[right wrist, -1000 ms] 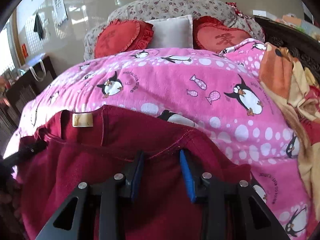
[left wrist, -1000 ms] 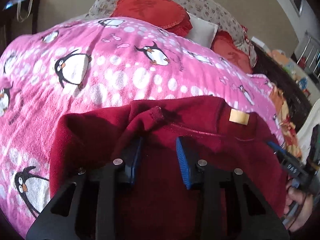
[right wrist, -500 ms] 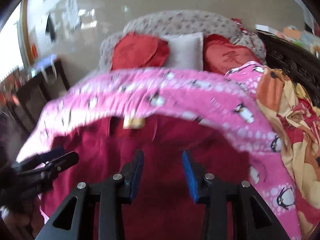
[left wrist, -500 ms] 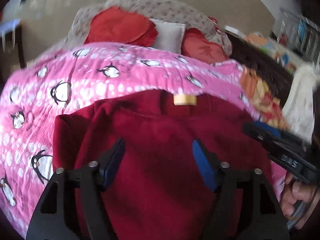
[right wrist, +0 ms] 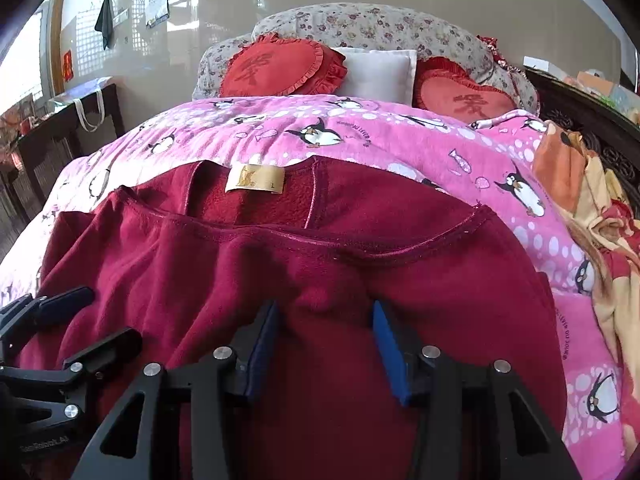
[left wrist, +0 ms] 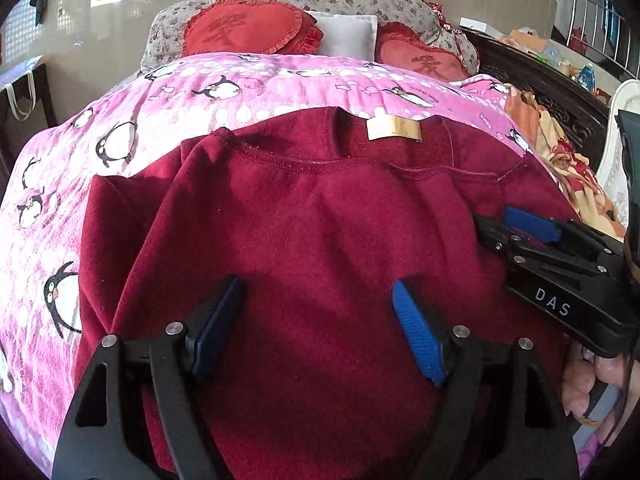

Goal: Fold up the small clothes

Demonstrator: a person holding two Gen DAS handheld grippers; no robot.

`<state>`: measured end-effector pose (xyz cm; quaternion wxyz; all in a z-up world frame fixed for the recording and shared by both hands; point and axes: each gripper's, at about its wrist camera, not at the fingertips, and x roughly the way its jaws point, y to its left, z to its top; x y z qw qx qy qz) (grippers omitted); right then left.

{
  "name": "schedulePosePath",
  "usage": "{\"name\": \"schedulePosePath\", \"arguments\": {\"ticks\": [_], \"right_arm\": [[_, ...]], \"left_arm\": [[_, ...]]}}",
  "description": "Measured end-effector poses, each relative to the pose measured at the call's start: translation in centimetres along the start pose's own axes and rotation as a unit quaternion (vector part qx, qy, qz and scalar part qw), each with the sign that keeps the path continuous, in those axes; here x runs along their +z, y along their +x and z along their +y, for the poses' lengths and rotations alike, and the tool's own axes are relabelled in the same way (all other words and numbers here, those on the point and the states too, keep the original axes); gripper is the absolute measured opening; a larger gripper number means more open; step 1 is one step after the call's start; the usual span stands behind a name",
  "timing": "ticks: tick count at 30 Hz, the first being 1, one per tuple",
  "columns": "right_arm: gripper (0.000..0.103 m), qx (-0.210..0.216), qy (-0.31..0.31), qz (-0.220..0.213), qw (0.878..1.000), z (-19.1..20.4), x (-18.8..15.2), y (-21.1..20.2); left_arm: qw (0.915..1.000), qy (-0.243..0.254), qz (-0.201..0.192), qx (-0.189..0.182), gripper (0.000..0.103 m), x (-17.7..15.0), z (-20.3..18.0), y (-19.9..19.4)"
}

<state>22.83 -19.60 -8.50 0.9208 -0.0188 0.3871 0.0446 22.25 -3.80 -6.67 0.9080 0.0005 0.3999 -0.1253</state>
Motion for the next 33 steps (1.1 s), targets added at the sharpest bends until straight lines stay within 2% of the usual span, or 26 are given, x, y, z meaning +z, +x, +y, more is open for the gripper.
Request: {"name": "schedulePosePath", "arguments": {"ticks": [9,20,23,25,28,29,30,33], "right_arm": [[0.054,0.001,-0.009,-0.002,1.0,0.3,0.3,-0.1],[0.056,0.009,-0.002,0.005,1.0,0.0,0.4,0.6],[0.056,0.012,-0.006,0.025,1.0,0.0,0.9,-0.1],[0.056,-0.006,0.003,0.035,0.999,0.0,1.1,-2.4],[0.061,-0.004,0.047,-0.011,0.999,-0.5,-0.7,-8.8],[0.072,-0.002,0.056,-0.018,0.998,-0.6,-1.7,-10.0],[0.075,-0.006,0.062,-0.017,0.998,-0.6,-2.8,-10.8],[0.075,-0.019,0.056,0.022,0.998,-0.3,-7.0,-10.9]], "left_arm": [[1.0,-0.001,0.001,-0.009,0.082,0.0,0.2,-0.1],[0.9997,0.018,0.012,0.008,0.083,0.1,-0.3,0.0],[0.9987,0.018,0.047,0.014,0.083,0.3,-0.4,-2.2],[0.9988,0.003,0.049,0.007,0.083,-0.2,-0.1,-4.4],[0.9973,-0.012,0.069,0.021,0.083,-2.0,0.1,-6.8],[0.9964,-0.017,0.08,0.022,0.083,-2.9,0.2,-7.3],[0.9951,-0.024,0.093,0.023,0.083,-4.1,0.2,-7.5],[0.9939,-0.01,0.105,0.033,0.084,-6.9,-0.4,-7.5]]}}
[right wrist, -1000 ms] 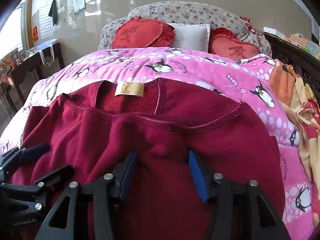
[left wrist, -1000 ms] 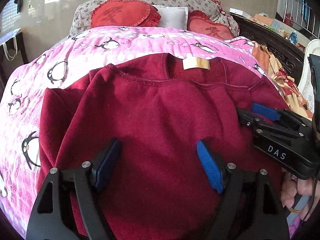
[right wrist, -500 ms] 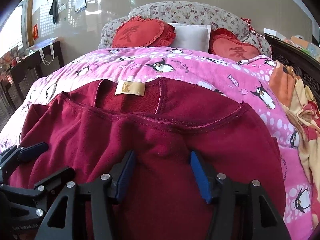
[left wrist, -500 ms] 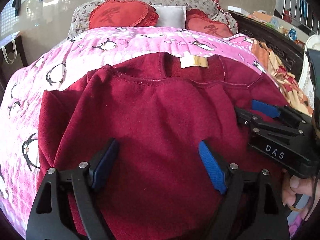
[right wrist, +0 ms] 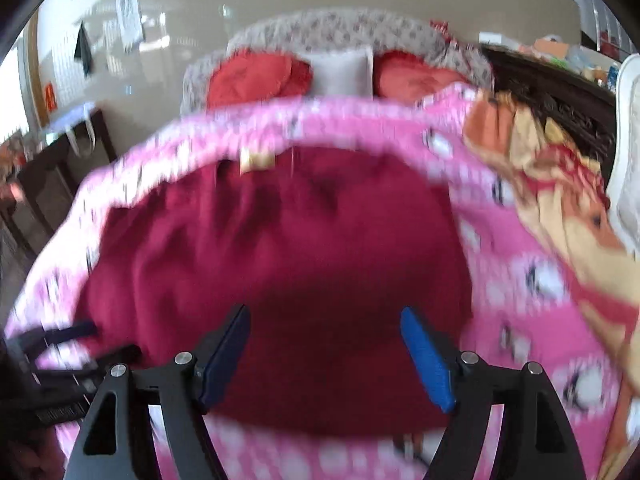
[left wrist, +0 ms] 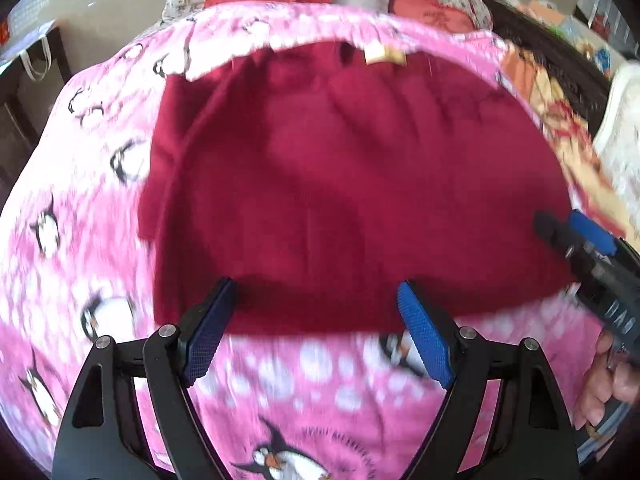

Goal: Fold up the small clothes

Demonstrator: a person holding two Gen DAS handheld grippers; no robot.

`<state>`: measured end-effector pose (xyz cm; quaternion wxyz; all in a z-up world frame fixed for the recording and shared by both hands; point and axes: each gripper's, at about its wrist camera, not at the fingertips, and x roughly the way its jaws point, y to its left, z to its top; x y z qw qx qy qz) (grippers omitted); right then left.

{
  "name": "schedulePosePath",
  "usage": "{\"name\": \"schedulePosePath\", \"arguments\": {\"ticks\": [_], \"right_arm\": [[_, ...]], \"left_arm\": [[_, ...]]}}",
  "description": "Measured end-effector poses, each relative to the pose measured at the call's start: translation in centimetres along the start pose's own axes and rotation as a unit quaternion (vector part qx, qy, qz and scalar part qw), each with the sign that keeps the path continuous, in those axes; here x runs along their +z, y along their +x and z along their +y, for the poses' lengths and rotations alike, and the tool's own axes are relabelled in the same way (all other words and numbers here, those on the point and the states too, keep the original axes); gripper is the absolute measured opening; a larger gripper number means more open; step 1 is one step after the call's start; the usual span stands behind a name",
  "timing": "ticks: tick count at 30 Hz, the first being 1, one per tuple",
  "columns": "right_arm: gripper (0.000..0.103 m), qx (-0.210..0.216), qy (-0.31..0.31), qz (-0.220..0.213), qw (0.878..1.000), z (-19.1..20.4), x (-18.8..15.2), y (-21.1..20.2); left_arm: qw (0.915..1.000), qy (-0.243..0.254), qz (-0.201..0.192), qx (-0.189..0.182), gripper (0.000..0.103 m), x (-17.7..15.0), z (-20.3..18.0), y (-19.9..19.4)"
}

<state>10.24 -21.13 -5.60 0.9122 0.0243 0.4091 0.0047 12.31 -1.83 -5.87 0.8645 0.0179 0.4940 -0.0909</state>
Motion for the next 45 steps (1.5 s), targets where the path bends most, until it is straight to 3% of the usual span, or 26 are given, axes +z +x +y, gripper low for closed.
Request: {"name": "schedulePosePath", "arguments": {"ticks": [1,2,5,7,10,14,17,30,34,38,45], "right_arm": [[0.076,-0.009,-0.007,0.043,0.999,-0.1,-1.6,1.4],[0.076,-0.008,-0.007,0.057,0.998,-0.3,-2.2,1.8],[0.075,-0.012,0.012,0.037,0.999,-0.4,-1.5,-0.7],[0.075,0.003,0.024,-0.007,1.0,-0.6,-1.4,-3.1],[0.075,0.013,0.007,-0.044,0.999,0.2,-2.4,-4.2],[0.075,-0.004,-0.027,-0.01,1.0,1.4,-4.4,-0.8],[0.075,-0.008,-0.025,-0.021,0.999,1.5,-5.0,-1.1],[0.076,-0.01,-0.021,-0.023,0.999,1.2,-5.5,-1.4],[0.076,-0.021,-0.002,-0.032,0.999,1.2,-5.1,-5.6],[0.076,-0.02,-0.004,-0.027,0.999,1.5,-5.1,-9.5],[0.076,-0.016,-0.006,-0.014,1.0,1.6,-6.5,-11.5]], "left_arm": [[0.9999,0.013,-0.003,0.006,0.084,-0.5,-0.3,0.3],[0.9996,0.027,-0.007,0.009,0.084,-0.8,-0.5,0.3],[0.9999,0.004,0.009,-0.009,0.084,-0.8,0.3,-0.8],[0.9996,-0.016,0.005,-0.023,0.084,-1.0,1.0,-1.5],[0.9995,-0.028,0.011,-0.013,0.086,-1.9,1.4,-0.4],[0.9996,-0.007,-0.012,0.025,0.094,-3.3,-0.2,0.1],[0.9996,-0.01,-0.011,0.026,0.102,-3.4,-0.3,0.5],[0.9994,-0.014,0.011,0.029,0.103,-2.9,-0.4,0.7],[0.9991,-0.029,0.027,0.015,0.102,-3.1,0.1,-1.2],[0.9989,-0.042,0.014,0.014,0.102,-3.2,0.3,-4.1],[0.9997,-0.022,-0.002,0.011,0.102,-3.6,-0.4,-6.2]]}}
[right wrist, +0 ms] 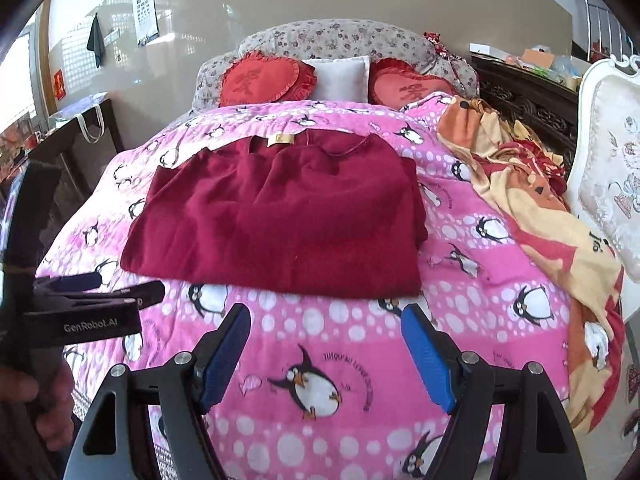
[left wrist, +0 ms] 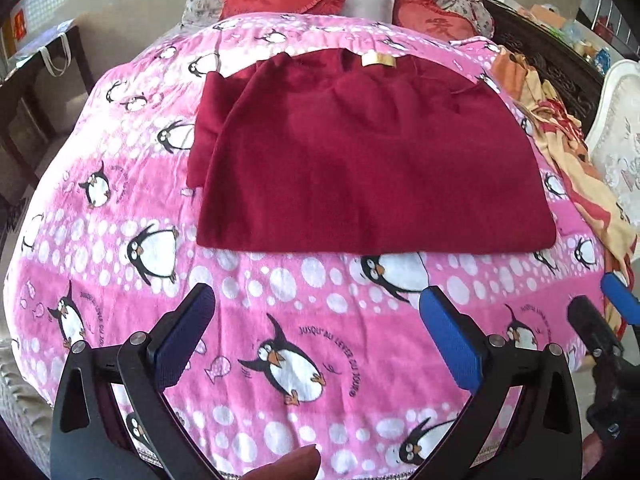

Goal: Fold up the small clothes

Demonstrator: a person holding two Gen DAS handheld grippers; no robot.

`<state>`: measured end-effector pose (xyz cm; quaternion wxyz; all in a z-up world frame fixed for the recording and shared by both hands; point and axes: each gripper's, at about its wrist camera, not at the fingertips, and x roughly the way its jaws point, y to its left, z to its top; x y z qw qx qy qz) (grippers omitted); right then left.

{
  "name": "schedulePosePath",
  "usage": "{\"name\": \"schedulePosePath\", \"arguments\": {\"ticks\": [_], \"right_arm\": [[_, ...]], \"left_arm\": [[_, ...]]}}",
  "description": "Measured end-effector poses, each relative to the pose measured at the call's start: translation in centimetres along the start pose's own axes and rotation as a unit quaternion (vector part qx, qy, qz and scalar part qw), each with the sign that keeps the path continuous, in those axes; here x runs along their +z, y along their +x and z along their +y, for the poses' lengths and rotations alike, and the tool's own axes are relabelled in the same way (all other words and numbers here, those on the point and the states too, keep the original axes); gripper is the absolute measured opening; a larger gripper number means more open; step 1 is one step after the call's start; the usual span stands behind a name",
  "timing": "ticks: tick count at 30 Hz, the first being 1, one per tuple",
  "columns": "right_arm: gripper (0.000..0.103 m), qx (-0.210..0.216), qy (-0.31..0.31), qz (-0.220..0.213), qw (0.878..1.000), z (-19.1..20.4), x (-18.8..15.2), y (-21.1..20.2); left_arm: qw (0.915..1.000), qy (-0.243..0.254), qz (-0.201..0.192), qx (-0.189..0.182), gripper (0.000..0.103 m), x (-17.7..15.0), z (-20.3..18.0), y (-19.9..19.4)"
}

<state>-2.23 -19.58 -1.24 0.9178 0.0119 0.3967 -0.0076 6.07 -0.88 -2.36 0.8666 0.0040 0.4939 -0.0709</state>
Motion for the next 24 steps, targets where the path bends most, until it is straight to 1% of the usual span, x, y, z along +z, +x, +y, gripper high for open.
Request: {"name": "schedulePosePath", "arguments": {"ticks": [2,6,16,24], "right_arm": [[0.076,-0.005,0.005,0.012,1.0,-0.1,-0.6,0.6],[0.076,0.0,0.018,0.027,0.999,-0.4,-1.2,1.2],[0.076,0.004,0.009,0.039,0.999,0.1,-1.4,2.2],[0.076,0.007,0.008,0.039,0.999,0.3,-1.3,2.4]], "left_arm": [[1.0,0.002,0.006,-0.005,0.102,-0.6,0.0,0.2],[0.9999,0.004,0.012,0.001,0.102,-0.9,-0.2,0.8],[0.9992,0.0,0.039,0.006,0.102,-1.2,0.1,2.7],[0.9992,-0.003,0.041,0.004,0.102,-1.2,0.4,3.0]]}}
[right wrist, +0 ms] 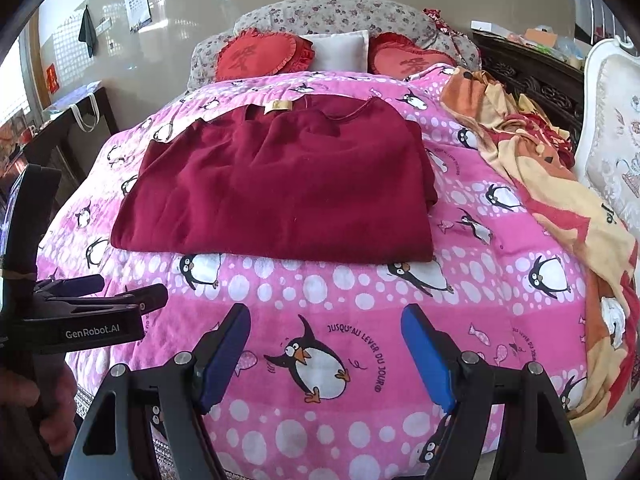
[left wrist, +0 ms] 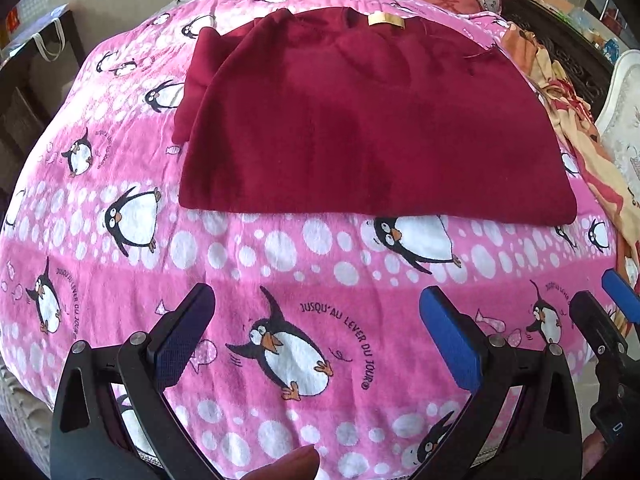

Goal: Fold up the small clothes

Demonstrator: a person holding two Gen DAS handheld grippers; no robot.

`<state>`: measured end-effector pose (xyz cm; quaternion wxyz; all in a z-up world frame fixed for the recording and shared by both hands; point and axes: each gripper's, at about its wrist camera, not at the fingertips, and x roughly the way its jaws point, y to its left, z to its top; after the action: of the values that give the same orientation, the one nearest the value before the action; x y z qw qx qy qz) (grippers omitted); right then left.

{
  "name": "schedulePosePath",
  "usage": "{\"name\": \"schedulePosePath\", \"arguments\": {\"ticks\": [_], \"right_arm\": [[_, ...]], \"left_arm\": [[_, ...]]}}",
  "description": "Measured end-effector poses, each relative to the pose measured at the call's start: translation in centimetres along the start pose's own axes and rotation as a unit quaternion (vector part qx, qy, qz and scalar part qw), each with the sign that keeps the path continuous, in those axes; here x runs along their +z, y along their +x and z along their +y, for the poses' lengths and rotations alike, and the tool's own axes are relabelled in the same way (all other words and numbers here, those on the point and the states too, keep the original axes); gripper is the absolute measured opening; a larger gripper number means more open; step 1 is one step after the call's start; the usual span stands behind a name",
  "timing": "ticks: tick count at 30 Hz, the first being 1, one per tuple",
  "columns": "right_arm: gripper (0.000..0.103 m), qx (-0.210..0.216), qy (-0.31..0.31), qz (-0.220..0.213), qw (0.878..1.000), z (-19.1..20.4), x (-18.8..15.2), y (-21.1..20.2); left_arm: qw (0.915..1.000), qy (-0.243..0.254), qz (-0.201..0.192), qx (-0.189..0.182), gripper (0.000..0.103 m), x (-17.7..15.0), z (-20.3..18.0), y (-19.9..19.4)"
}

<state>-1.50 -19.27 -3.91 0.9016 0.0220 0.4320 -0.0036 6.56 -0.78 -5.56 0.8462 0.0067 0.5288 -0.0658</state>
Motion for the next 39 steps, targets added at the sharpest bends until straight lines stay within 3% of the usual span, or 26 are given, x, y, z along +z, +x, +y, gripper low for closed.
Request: {"name": "schedulePosePath", "arguments": {"ticks": [7,10,11,13,15,22,25,30,33,36,39], "right_arm": [[0.076,-0.001,-0.003,0.0,1.0,0.0,-0.1,-0.2],[0.076,-0.003,-0.003,-0.001,1.0,-0.2,0.1,-0.2],[0.076,-0.004,-0.005,-0.002,1.0,-0.2,0.2,-0.2],[0.076,-0.005,-0.006,-0.002,1.0,-0.2,0.3,-0.2],[0.076,-0.005,-0.006,-0.001,1.0,-0.2,0.4,-0.1],[0.076,-0.004,-0.01,0.01,1.0,0.1,0.6,1.0],[0.076,-0.003,-0.015,0.014,1.0,0.4,0.8,1.4],[0.076,-0.006,-0.031,0.007,0.999,1.3,1.7,1.6],[0.076,-0.004,-0.038,-0.002,0.999,1.6,2.6,1.4],[0.076,0.006,-0.048,-0.019,0.999,2.3,4.7,1.0],[0.076,0.012,-0.066,-0.044,0.997,3.6,7.5,0.4]], "left_arm": [[1.0,-0.002,0.001,-0.002,0.102,0.1,0.3,0.4],[0.9991,-0.003,-0.009,-0.042,0.102,1.1,0.6,0.4],[0.9963,-0.014,-0.022,-0.082,0.102,1.6,1.2,0.3],[0.9843,-0.046,-0.033,-0.167,0.102,2.1,2.8,0.5],[0.9668,-0.102,-0.053,-0.228,0.103,2.1,5.4,1.1],[0.9284,-0.172,-0.098,-0.314,0.102,0.1,10.0,2.4],[0.9217,-0.186,-0.097,-0.326,0.102,1.0,10.4,2.9],[0.8973,-0.222,-0.102,-0.368,0.102,3.7,11.5,4.2],[0.8978,-0.222,-0.106,-0.366,0.102,4.3,11.5,3.7],[0.8978,-0.229,-0.134,-0.351,0.102,3.6,11.8,2.4],[0.8985,-0.249,-0.131,-0.337,0.102,2.8,12.6,3.1]]}}
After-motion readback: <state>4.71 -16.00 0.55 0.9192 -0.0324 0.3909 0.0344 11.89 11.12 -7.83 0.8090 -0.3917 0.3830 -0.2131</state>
